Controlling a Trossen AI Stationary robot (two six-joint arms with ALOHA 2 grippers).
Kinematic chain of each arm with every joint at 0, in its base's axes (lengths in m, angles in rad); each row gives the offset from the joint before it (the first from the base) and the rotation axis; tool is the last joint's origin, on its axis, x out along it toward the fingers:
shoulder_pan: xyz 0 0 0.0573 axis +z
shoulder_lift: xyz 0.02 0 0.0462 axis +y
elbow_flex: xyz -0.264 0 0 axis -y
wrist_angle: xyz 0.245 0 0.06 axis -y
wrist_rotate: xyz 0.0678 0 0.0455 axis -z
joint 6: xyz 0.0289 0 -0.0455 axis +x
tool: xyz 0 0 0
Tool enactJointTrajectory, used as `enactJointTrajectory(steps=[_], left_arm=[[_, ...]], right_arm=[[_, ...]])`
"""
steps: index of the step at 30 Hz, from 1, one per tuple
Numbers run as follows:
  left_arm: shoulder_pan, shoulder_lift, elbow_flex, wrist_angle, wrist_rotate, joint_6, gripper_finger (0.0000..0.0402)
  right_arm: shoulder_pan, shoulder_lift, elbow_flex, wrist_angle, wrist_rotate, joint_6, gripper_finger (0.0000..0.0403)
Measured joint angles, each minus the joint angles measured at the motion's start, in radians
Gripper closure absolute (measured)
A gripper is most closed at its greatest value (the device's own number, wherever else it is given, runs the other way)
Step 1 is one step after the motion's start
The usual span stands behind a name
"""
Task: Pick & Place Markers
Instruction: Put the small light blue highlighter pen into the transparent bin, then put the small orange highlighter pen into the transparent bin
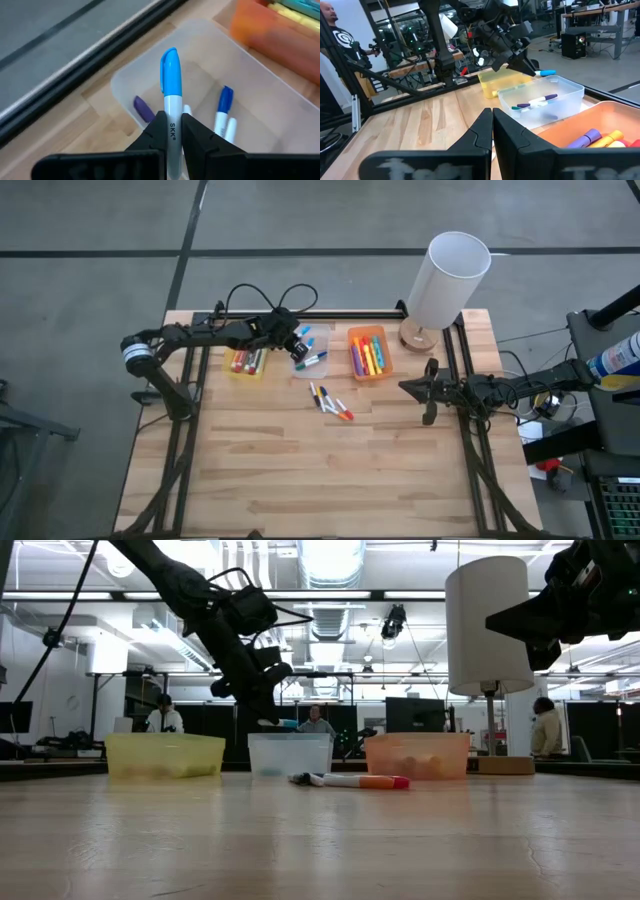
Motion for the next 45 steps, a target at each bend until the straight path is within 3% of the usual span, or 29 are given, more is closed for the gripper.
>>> enactJointTrajectory(steps=[22, 34, 45], left_arm=[[0.013, 0.119, 0.002, 0.009, 0.014, -0.163, 0.0369], [0.006, 0.108, 0.009, 0.007, 0.009, -0.175, 0.0295], [-0.036, 0.079, 0.050, 0.006, 0.043, -0.143, 0.0289]], right_arm=[[0.000, 0.000, 0.000, 0.000, 0.000, 0.000, 0.0394], [0.000, 0.000, 0.000, 0.000, 0.000, 0.000, 0.0394], [0.000, 0.000, 0.000, 0.000, 0.000, 0.000, 0.0394]])
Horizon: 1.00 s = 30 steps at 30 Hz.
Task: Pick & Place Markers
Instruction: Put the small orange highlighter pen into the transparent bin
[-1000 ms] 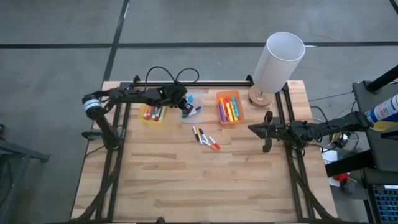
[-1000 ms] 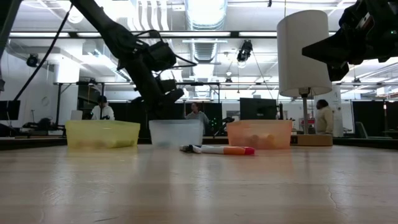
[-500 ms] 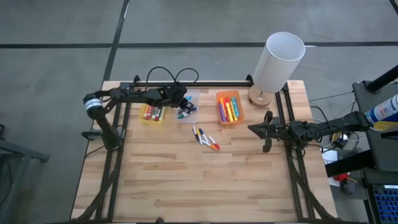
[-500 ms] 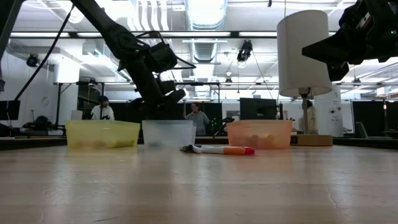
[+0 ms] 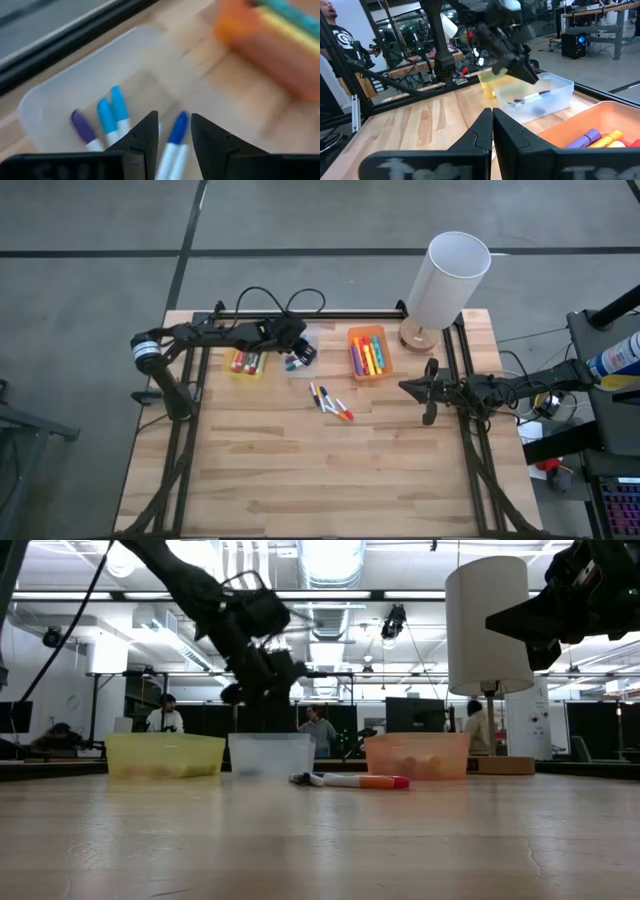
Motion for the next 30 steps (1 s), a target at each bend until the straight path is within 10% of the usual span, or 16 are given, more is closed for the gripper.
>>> enactJointTrajectory(steps=[30], left_arm=[[-0.507, -0.145, -0.006, 0.257, 0.042, 0.155, 0.0289]], right_arm=[[0.000, 0.000, 0.000, 0.000, 0.000, 0.000, 0.0394]])
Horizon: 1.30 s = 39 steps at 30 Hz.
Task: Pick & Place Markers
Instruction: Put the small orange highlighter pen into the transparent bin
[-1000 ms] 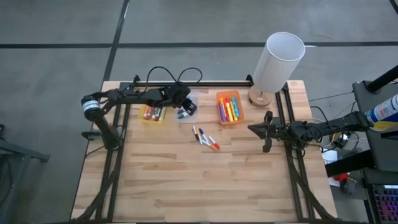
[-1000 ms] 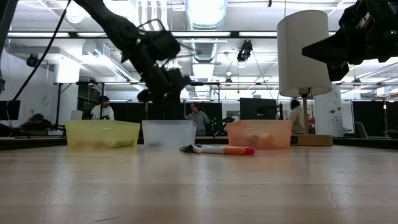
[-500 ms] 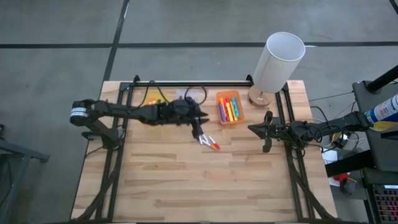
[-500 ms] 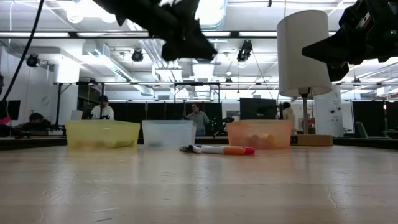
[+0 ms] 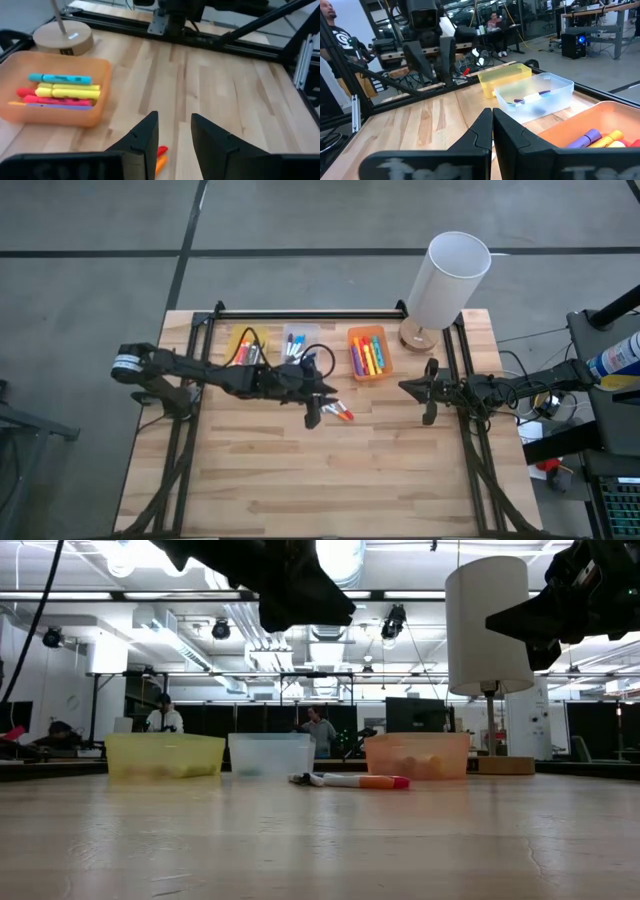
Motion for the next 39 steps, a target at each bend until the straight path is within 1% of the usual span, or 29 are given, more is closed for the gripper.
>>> enactJointTrajectory(steps=[10, 14, 28, 31, 39], left_arm=[[-0.036, 0.000, -0.018, 0.092, 0.004, -0.011, 0.0289], [-0.037, 0.000, -0.027, 0.127, 0.041, -0.007, 0.0289], [-0.050, 0.000, -0.028, 0.133, 0.043, 0.010, 0.0289], [-0.053, 0.000, -0.028, 0.146, 0.067, 0.010, 0.0289], [-0.052, 0.024, -0.028, 0.155, 0.077, 0.023, 0.0289]], right_arm=[[0.000, 0.000, 0.000, 0.000, 0.000, 0.000, 0.0394], [0.000, 0.000, 0.000, 0.000, 0.000, 0.000, 0.0394], [0.000, 0.000, 0.000, 0.000, 0.000, 0.000, 0.0394], [0.000, 0.000, 0.000, 0.000, 0.000, 0.000, 0.0394], [0.000, 0.001, 0.000, 0.000, 0.000, 0.000, 0.0394]])
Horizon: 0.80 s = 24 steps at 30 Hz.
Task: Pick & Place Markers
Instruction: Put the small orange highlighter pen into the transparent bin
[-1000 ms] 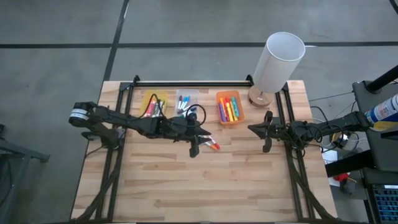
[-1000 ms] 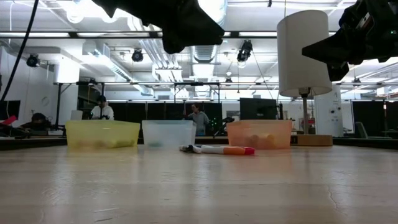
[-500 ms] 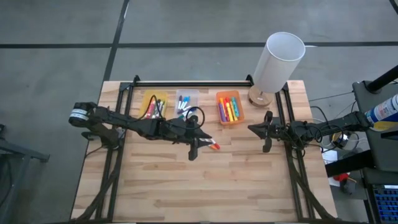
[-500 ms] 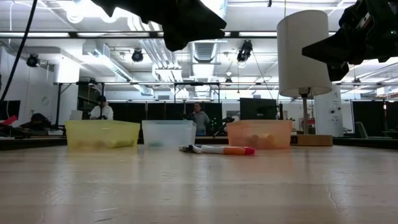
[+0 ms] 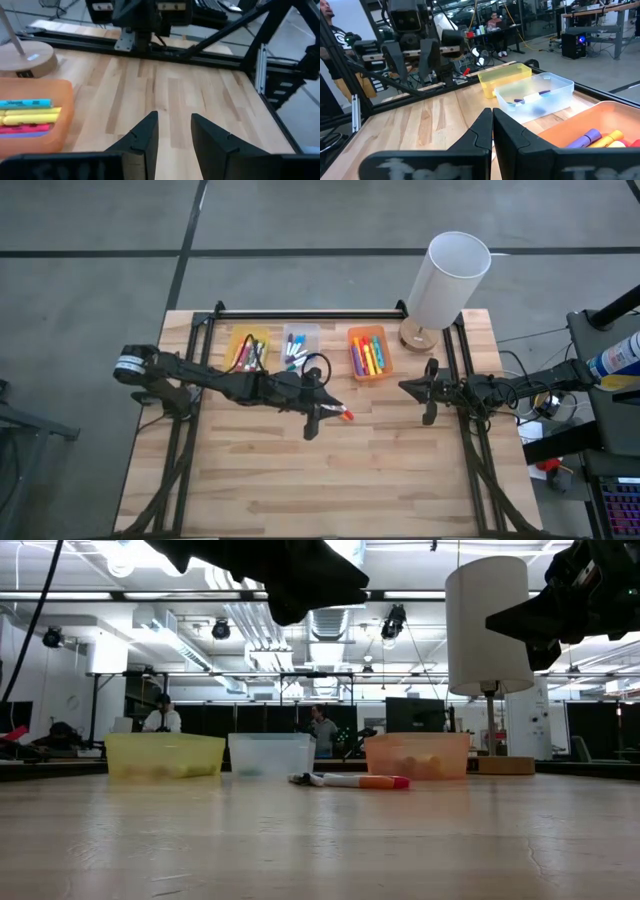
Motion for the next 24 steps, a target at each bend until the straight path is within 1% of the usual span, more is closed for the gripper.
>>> enactJointTrajectory(steps=[7, 14, 24], left_arm=[[-0.004, 0.057, 0.000, 0.015, 0.095, 0.012, 0.0289], [-0.003, 0.080, 0.000, 0.011, 0.094, 0.032, 0.0289], [-0.003, 0.180, 0.000, -0.083, 0.089, 0.120, 0.0289]], right_arm=[[0.000, 0.000, 0.000, 0.000, 0.000, 0.000, 0.0394], [0.000, 0.000, 0.000, 0.000, 0.000, 0.000, 0.0394], [0.000, 0.000, 0.000, 0.000, 0.000, 0.000, 0.0394]])
